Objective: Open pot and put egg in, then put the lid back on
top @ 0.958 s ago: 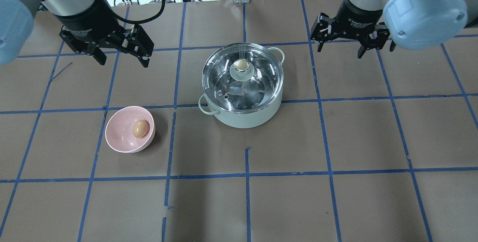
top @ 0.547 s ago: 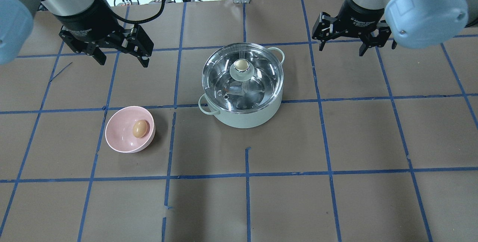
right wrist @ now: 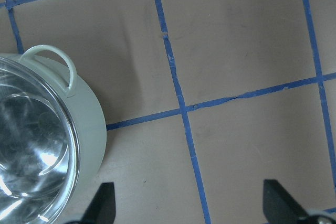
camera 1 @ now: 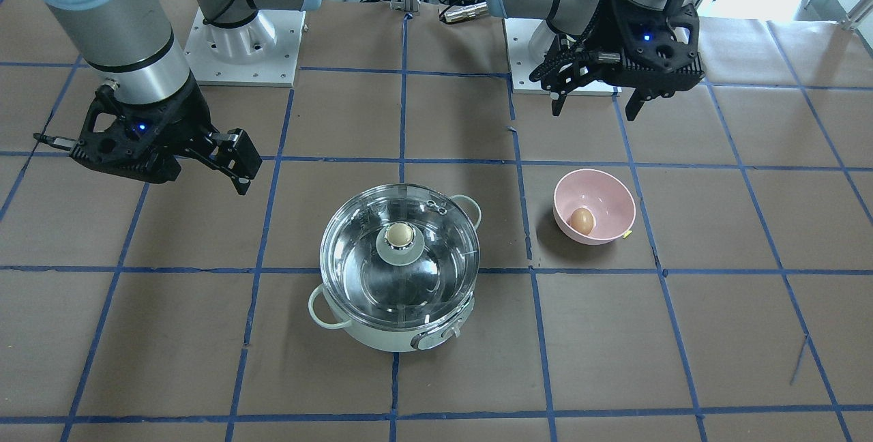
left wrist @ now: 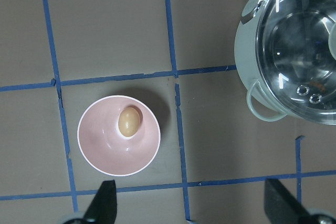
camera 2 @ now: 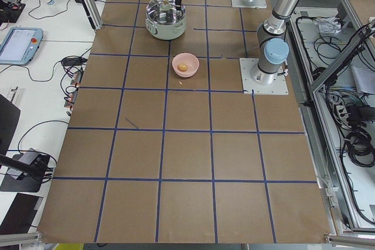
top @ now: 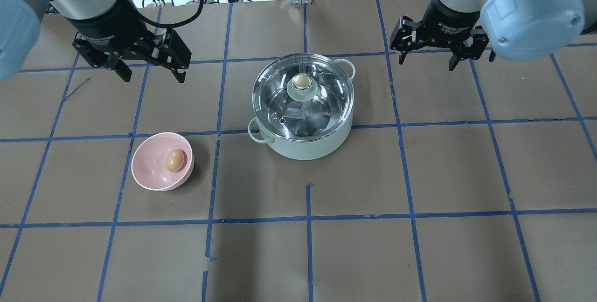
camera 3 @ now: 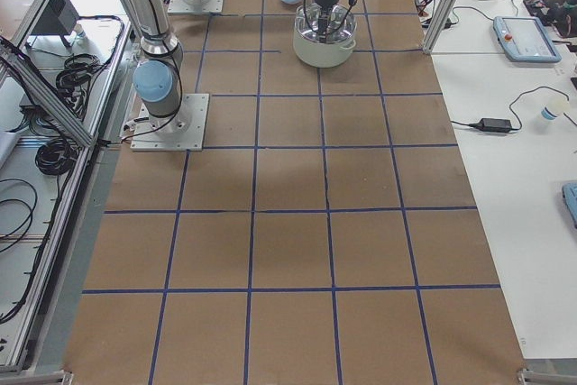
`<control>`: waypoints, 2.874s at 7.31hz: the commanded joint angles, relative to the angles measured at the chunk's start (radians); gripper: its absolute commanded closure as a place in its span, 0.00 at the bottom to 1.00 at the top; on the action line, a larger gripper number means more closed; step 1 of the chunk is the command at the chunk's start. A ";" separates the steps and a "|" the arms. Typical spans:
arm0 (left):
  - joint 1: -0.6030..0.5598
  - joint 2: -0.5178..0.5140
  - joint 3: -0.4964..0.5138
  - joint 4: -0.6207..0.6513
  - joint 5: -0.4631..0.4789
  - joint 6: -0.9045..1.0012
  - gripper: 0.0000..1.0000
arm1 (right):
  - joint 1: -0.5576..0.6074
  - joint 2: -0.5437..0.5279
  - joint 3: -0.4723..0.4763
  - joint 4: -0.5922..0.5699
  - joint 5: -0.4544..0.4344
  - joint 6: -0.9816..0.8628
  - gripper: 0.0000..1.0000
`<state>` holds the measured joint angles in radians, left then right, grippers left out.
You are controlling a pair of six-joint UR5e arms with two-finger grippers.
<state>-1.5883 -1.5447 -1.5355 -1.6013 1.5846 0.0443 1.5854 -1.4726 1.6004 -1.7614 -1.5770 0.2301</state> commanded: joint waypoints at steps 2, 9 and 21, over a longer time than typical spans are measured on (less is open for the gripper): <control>0.001 0.000 0.000 0.000 -0.002 -0.003 0.00 | -0.001 0.018 0.000 -0.004 -0.002 -0.002 0.00; 0.001 0.002 0.000 0.000 -0.002 -0.003 0.00 | -0.001 0.081 0.000 -0.032 0.000 0.002 0.00; 0.001 0.002 0.000 0.000 -0.002 -0.003 0.00 | 0.275 0.164 -0.048 -0.208 0.038 0.325 0.00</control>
<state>-1.5877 -1.5432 -1.5355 -1.6015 1.5831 0.0414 1.8201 -1.3378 1.5748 -1.9473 -1.5431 0.5076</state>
